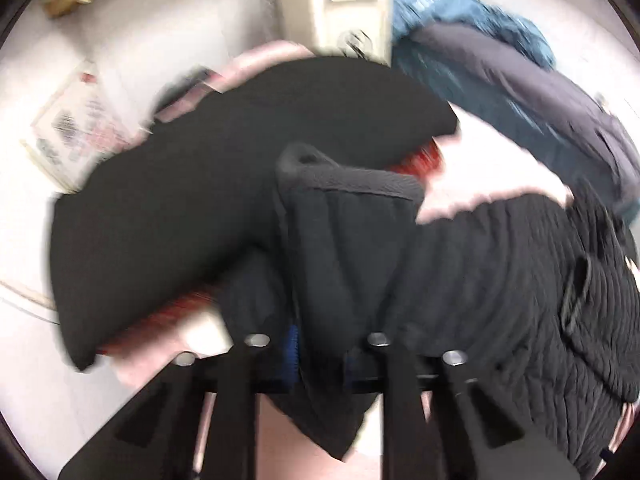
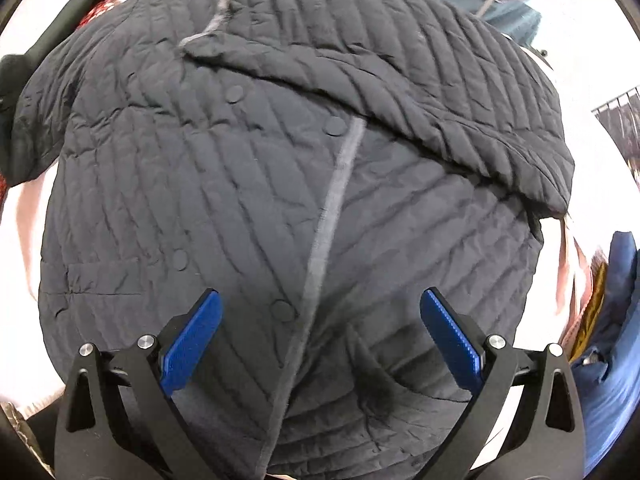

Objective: Fold large clothes
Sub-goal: 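Grasp the other jacket sleeve cuff with the left tool and lift it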

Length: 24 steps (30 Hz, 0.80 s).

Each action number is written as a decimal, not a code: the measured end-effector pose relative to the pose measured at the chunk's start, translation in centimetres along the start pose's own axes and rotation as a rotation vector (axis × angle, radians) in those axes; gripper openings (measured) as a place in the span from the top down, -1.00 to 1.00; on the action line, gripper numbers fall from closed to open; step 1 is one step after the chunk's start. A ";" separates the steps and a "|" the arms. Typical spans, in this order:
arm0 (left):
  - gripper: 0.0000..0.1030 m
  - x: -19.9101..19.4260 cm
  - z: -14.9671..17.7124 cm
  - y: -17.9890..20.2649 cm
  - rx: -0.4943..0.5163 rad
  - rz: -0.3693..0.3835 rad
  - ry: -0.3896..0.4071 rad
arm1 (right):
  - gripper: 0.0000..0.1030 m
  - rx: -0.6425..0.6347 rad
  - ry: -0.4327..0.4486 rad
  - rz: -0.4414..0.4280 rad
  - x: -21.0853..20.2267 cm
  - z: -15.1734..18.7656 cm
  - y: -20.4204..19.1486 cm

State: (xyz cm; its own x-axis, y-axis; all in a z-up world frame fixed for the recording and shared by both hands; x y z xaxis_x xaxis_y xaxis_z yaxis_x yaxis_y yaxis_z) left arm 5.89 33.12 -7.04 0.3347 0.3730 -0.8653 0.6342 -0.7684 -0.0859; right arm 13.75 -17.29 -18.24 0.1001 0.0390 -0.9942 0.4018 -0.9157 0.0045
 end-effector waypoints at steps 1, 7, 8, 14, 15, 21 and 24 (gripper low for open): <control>0.77 -1.4 -0.8 -1.6 -0.033 -0.004 0.034 | -0.90 0.014 0.000 0.000 -0.1 0.0 0.3; 0.86 -8.2 -4.9 -11.1 -0.240 -0.047 0.194 | -0.90 0.063 0.000 -0.019 -0.5 -0.3 2.3; 0.86 -8.9 -5.3 -12.5 -0.284 -0.039 0.215 | -0.90 0.062 0.003 -0.020 -0.3 -0.4 2.4; 0.86 -8.6 -3.4 -14.8 -0.364 -0.069 0.179 | -0.90 0.035 0.019 -0.056 0.1 -3.1 1.3; 0.86 -8.4 -3.4 -14.2 -0.352 -0.075 0.179 | -0.90 0.034 0.020 -0.062 0.0 -3.4 1.2; 0.87 -9.2 -5.2 -7.6 -0.228 -0.015 0.220 | -0.90 0.059 -0.001 -0.094 0.8 -4.1 2.0; 0.87 -10.5 -7.3 -1.7 -0.142 0.078 0.261 | -0.90 0.086 -0.013 -0.112 1.8 -3.8 3.2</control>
Point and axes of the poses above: each gripper's, at about its wrist camera, not at the fingertips, and x roughly the way its jaws point, y to its right, z to its underside, the point moved 4 cm from there along x, roughly the way its jaws point, and after that the axes turned 1 degree about -z, right-handed, at the moved point
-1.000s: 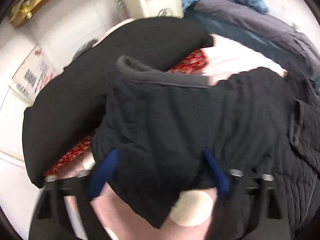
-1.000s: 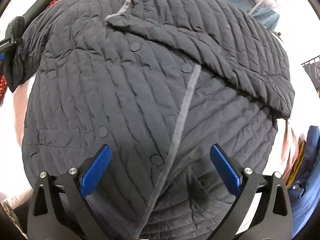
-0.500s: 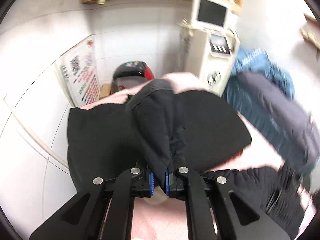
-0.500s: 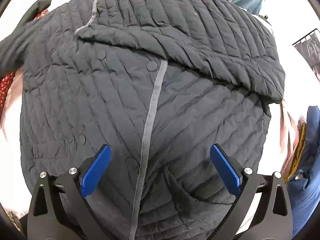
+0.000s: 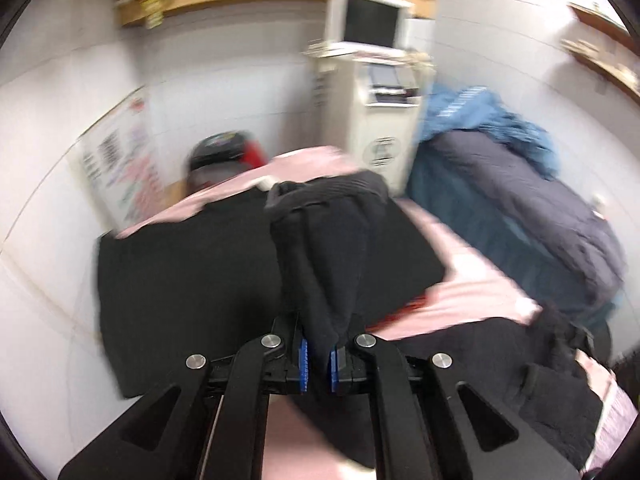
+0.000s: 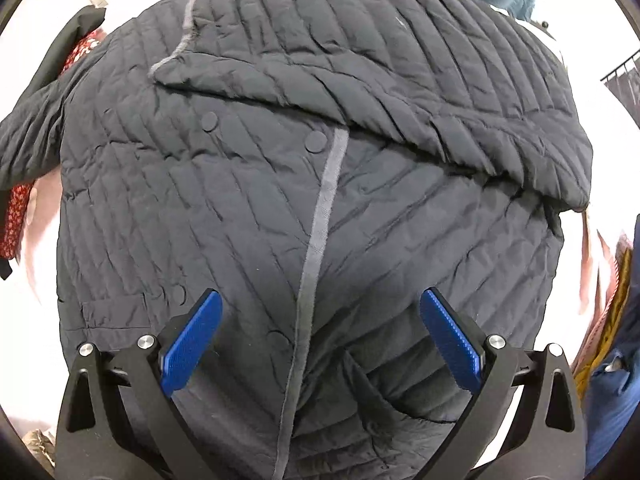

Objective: Fold large clothes
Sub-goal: 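Grasp the other jacket sleeve cuff with the left tool and lift it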

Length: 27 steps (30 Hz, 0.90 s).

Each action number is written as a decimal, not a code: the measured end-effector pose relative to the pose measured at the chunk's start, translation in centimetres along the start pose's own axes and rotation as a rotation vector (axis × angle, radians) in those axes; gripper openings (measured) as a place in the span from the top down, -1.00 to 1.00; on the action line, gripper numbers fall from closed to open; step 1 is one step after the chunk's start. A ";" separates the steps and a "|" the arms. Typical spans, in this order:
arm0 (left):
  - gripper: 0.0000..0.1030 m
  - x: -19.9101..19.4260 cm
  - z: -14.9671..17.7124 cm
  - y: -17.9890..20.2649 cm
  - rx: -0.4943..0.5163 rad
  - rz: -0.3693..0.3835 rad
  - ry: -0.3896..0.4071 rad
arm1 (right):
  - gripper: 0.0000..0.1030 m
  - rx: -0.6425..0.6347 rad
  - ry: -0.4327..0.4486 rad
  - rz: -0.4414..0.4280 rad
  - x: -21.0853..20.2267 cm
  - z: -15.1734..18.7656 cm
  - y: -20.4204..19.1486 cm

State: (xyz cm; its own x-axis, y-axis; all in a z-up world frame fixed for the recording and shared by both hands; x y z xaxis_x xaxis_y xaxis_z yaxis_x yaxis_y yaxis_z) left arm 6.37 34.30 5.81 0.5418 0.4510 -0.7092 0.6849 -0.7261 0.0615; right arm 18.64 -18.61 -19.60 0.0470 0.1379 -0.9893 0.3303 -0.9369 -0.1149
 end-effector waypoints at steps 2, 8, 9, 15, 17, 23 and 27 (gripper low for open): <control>0.87 -0.5 -0.8 5.4 0.071 0.089 0.033 | -0.90 0.019 -0.001 -0.011 0.1 0.3 0.7; 0.87 -3.4 1.8 24.2 0.309 0.406 0.090 | -0.90 0.082 0.006 -0.025 0.6 0.5 5.1; 0.87 -3.8 2.7 26.5 0.336 0.442 0.085 | -0.90 0.100 0.006 -0.031 0.6 0.6 5.9; 0.87 -4.5 12.5 40.9 0.529 0.596 -0.038 | -0.90 0.215 0.006 -0.028 0.5 1.8 11.0; 0.85 -3.1 16.7 44.2 0.616 0.600 -0.144 | -0.90 0.241 0.002 -0.024 0.5 2.3 12.5; 0.64 1.3 27.1 45.4 0.811 0.573 -0.473 | -0.90 0.324 -0.021 -0.025 1.0 3.9 16.9; 0.58 2.4 28.9 43.0 0.831 0.594 -0.557 | -0.90 0.352 -0.038 -0.051 2.0 3.6 18.7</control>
Point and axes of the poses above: each gripper's, at about its wrist camera, not at the fingertips, and x roughly the way its jaws point, y to its right, z to its underside, the point moved 4 cm from there along x, roughly the way its jaws point, and after that the axes turned 1 degree about -z, right-handed, at the moved point
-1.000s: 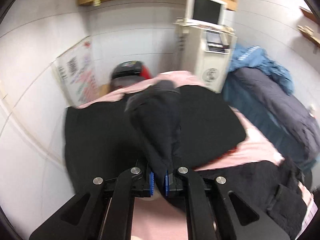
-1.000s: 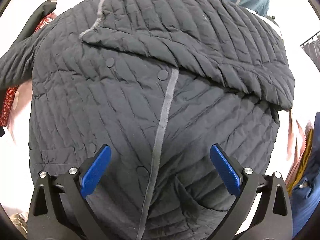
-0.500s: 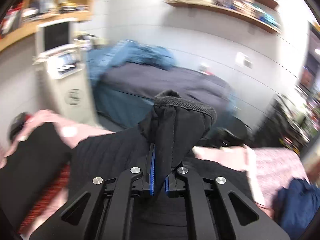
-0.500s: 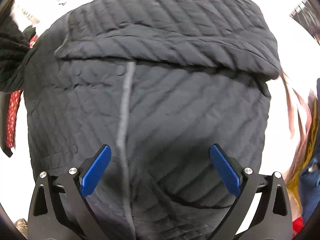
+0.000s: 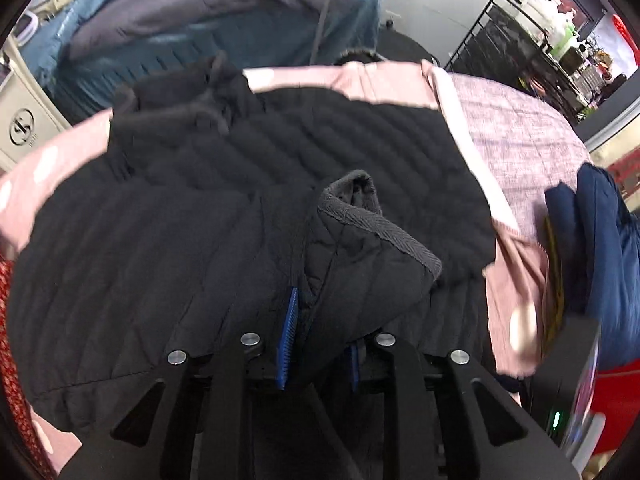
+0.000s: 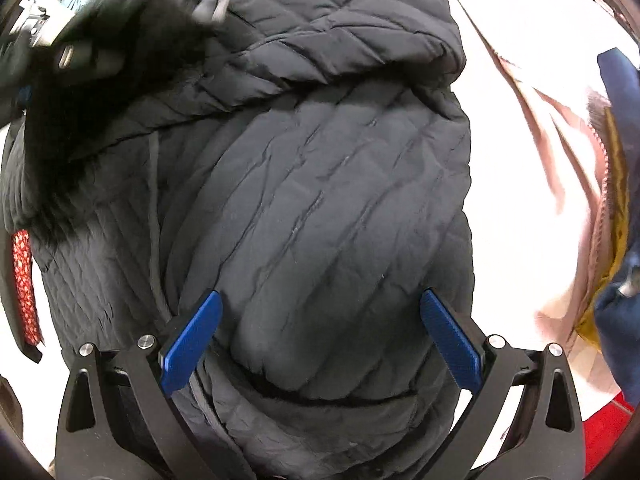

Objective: Fold large clothes
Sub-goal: 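Grasp the other jacket sleeve cuff with the left tool and lift it, then fold the held sleeve across the jacket front with the left tool and release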

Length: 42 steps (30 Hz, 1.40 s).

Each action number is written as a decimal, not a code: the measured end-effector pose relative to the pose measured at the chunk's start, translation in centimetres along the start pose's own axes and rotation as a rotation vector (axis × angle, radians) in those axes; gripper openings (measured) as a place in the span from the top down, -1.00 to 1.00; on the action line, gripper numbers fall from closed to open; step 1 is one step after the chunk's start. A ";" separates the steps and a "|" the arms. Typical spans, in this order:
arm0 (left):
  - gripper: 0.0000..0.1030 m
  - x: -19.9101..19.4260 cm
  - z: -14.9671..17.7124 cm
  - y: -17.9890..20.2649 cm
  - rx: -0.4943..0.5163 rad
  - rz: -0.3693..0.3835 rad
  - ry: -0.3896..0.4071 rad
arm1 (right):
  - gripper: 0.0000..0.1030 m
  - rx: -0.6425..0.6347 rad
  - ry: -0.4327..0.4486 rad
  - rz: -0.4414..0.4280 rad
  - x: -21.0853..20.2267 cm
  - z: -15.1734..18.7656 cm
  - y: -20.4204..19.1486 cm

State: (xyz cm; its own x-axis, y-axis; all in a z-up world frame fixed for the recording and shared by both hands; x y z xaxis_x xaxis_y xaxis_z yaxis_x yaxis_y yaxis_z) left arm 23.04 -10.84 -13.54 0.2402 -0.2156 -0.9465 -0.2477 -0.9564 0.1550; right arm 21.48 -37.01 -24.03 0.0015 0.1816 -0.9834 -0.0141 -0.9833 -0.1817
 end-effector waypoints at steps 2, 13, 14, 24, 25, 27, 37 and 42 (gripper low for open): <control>0.57 0.0 0.2 -0.1 -0.010 0.015 -0.015 | -0.90 0.012 0.001 -0.011 0.2 -1.2 0.4; -0.88 -8.4 -3.0 5.2 0.078 0.001 0.274 | -0.90 0.233 0.033 -0.178 -1.3 -5.5 4.9; -0.88 -8.7 -2.7 5.9 0.119 -0.006 0.291 | -0.90 0.255 0.046 -0.195 -1.7 -5.6 5.7; -0.83 -4.3 4.6 -8.4 -0.080 -0.226 0.136 | -0.72 0.092 0.213 -0.120 -6.1 -8.6 5.6; -0.82 -4.8 5.1 -10.8 -0.139 -0.261 0.140 | -0.71 0.060 0.263 -0.074 -6.8 -8.7 4.8; -0.82 -5.9 5.7 -14.4 -0.227 -0.299 0.168 | -0.71 -0.048 0.405 0.021 -8.4 -7.7 1.4; -0.68 -2.7 5.1 -21.0 -0.300 -0.305 0.086 | -0.71 -0.507 0.244 0.025 -1.2 -10.4 -9.6; -0.73 1.0 5.0 -22.9 -0.337 -0.273 -0.019 | -0.73 -0.367 0.141 -0.002 2.2 -14.7 -7.2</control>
Point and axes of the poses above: each gripper's, at about its wrist camera, not at the fingertips, and x roughly the way its jaws point, y to its right, z to its underside, the point moved 4 cm from there along x, roughly the way its jaws point, and after that the axes turned 1 degree about -z, right-handed, at the moved point
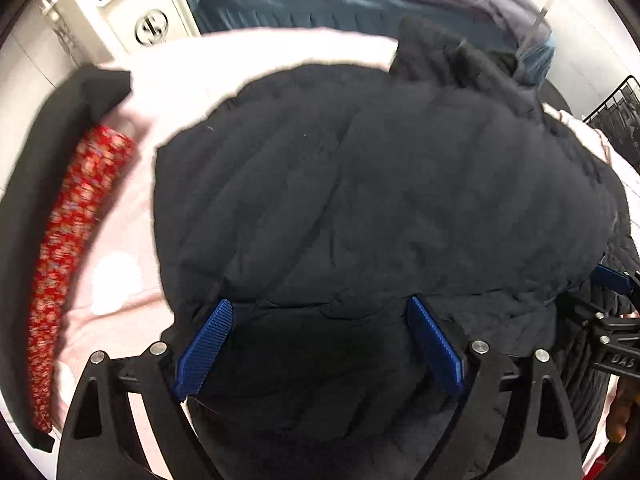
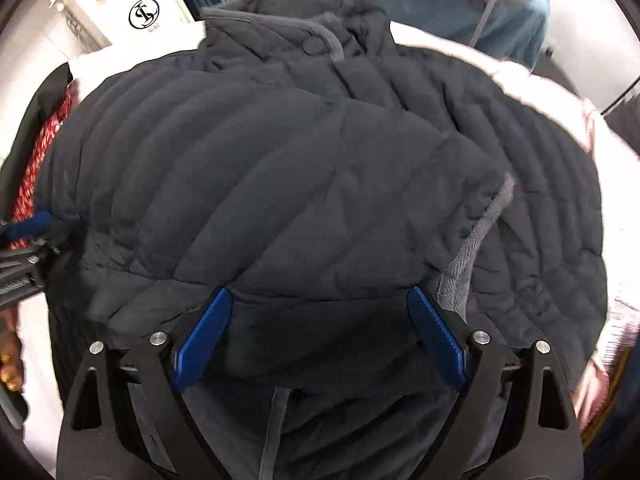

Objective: Fold large clothes
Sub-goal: 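Fold the held sleeve across the jacket front with the left tool and release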

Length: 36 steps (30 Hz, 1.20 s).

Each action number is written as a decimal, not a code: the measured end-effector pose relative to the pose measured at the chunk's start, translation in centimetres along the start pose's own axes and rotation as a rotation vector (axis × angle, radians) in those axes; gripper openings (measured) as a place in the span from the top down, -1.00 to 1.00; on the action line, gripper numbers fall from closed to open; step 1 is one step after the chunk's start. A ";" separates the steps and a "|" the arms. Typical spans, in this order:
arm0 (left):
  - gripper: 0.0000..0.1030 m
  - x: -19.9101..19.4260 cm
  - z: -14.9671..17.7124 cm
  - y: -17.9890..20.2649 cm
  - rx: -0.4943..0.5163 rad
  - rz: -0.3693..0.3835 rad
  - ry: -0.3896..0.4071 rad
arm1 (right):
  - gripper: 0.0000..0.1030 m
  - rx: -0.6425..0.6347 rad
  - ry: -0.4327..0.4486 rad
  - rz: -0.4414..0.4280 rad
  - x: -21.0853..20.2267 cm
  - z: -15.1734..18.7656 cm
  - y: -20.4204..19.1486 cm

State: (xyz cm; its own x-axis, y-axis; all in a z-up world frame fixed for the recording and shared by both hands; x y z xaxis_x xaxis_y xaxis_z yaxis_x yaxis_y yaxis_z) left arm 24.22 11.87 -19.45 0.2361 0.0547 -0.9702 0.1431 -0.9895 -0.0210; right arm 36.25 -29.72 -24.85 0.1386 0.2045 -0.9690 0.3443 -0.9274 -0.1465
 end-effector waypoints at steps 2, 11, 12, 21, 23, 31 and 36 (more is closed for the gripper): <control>-0.78 1.4 -0.2 0.1 0.009 -0.008 -0.027 | -0.77 -0.046 -0.017 0.015 0.8 -0.3 0.2; -0.91 4.6 -0.7 0.5 0.005 -0.027 -0.078 | -0.89 -0.042 -0.092 0.077 5.2 -2.7 0.1; -0.91 4.7 -0.7 0.5 0.005 -0.026 -0.073 | -0.89 -0.039 -0.097 0.082 5.9 -3.2 -0.6; -0.92 5.4 -0.9 1.1 -0.011 -0.058 -0.142 | -0.89 -0.010 -0.069 0.113 7.8 -3.9 -3.4; -0.91 5.5 -1.2 1.1 -0.008 -0.054 -0.148 | -0.89 -0.016 -0.045 0.111 7.6 -2.9 -3.6; -0.87 1.4 0.0 0.0 0.021 -0.059 -0.017 | -0.89 -0.013 0.028 0.091 2.0 -0.1 -4.7; -0.88 -2.9 4.4 -0.5 0.057 -0.068 0.096 | -0.89 0.007 0.070 0.057 -1.1 5.6 -4.3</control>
State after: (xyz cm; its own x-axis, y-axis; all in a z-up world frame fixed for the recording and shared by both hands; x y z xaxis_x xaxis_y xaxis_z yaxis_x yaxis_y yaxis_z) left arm 19.18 11.63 -17.67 0.3188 0.1316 -0.9386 0.1081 -0.9889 -0.1020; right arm 29.39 -27.75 -24.29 0.2224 0.1728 -0.9595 0.3277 -0.9402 -0.0934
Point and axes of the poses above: each gripper's, at about its wrist camera, not at the fingertips, and x roughly the way its jaws point, y to its right, z to its underside, the point moved 4 cm from there along x, roughly the way its jaws point, and after that the axes turned 1 degree about -z, right-handed, at the moved point
